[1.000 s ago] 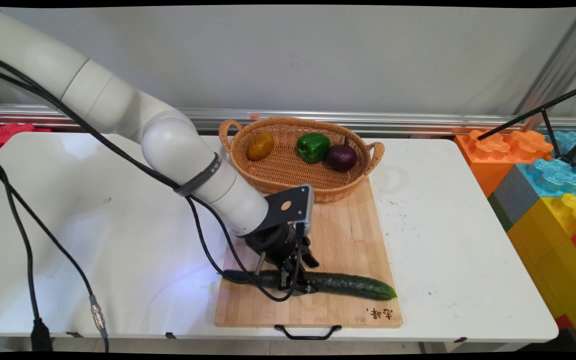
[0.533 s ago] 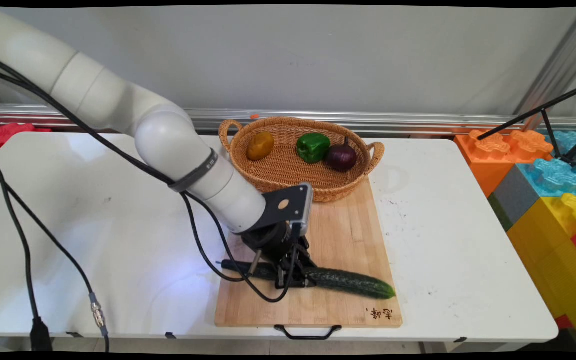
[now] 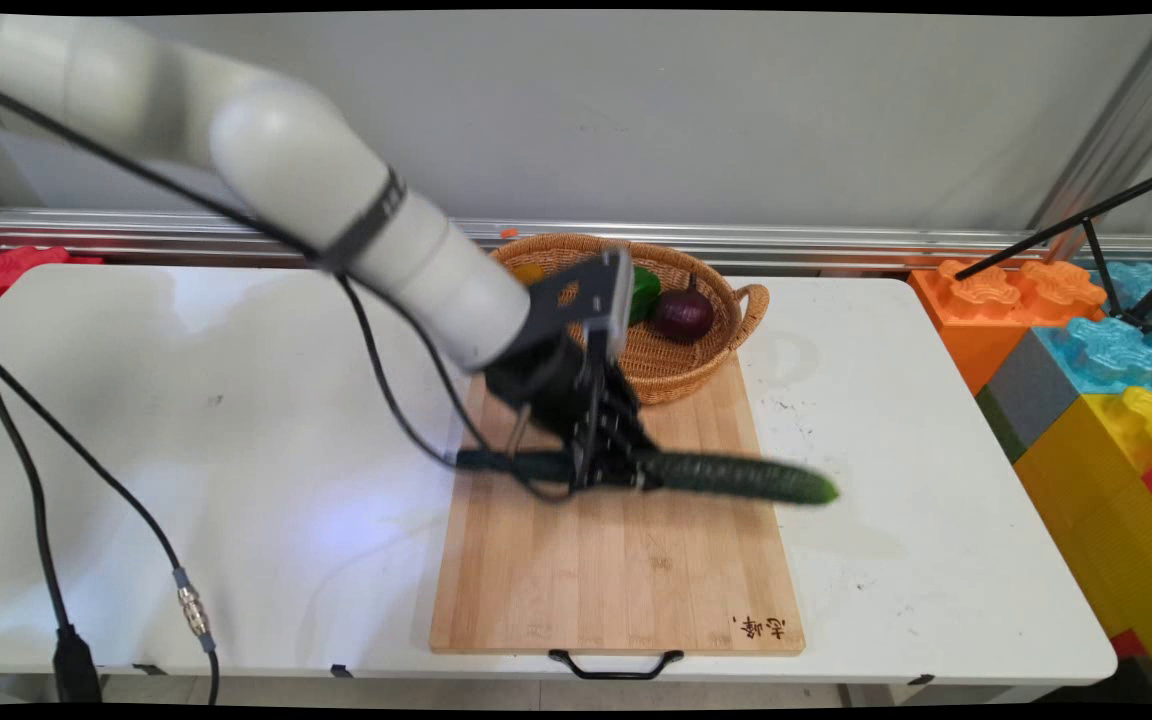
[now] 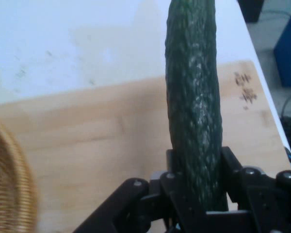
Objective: Place the picked object in the vegetable basket
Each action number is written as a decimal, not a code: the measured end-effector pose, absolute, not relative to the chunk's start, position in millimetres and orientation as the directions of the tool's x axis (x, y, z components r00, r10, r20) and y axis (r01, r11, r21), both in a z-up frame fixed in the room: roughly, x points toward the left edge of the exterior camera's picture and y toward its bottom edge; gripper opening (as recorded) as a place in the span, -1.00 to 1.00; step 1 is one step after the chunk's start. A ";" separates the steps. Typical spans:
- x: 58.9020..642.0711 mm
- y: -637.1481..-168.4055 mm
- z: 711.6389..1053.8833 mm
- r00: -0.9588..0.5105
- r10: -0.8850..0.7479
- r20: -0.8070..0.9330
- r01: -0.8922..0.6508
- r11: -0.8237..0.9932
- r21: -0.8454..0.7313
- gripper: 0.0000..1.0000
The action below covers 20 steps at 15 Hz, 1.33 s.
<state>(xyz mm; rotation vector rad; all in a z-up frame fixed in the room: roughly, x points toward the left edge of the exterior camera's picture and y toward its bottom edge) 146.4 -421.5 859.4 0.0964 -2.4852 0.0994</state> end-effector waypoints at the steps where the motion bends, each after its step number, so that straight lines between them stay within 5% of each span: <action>1: 149.3 -428.4 869.8 -0.782 -0.045 0.621 -0.102 0.993 -0.056 -1.00; 8: 157.0 -488.3 915.0 -0.701 -0.030 0.713 -0.168 0.978 -0.124 -1.00; 20: 160.6 -575.8 895.9 -0.691 0.054 0.721 -0.214 0.937 -0.276 -1.00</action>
